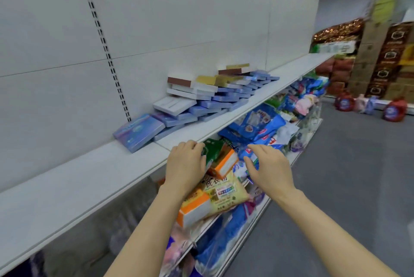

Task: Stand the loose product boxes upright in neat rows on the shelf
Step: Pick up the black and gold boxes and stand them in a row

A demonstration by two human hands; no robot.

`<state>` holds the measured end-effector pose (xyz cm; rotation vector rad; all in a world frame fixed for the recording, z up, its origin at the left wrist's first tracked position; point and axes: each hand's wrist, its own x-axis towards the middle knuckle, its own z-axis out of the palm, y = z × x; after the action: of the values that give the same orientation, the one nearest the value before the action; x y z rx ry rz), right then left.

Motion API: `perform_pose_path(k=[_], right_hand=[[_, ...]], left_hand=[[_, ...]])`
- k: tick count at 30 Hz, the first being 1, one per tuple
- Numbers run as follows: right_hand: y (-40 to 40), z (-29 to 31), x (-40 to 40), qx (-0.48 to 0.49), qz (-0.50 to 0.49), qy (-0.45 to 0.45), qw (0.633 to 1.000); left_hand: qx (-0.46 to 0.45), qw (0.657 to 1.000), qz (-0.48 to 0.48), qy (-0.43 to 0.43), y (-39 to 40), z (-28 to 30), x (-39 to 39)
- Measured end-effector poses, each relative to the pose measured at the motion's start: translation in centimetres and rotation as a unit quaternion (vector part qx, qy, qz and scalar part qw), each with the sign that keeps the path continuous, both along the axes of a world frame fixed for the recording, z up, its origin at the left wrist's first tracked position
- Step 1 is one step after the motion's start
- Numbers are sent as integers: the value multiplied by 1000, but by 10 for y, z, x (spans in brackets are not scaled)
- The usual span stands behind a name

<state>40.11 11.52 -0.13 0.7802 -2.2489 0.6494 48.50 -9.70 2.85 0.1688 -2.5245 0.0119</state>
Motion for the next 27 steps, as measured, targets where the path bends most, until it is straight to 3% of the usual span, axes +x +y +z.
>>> perform_pose_path(k=[7, 15, 27], right_hand=[[17, -13, -98, 1, -41, -2, 999], [23, -1, -219, 0, -69, 17, 997], [15, 15, -407, 1, 55, 40, 998]], left_hand=[[43, 999, -18, 7, 12, -12, -111], [63, 998, -4, 7, 3, 18, -231], [138, 972, 180, 54, -22, 63, -397]])
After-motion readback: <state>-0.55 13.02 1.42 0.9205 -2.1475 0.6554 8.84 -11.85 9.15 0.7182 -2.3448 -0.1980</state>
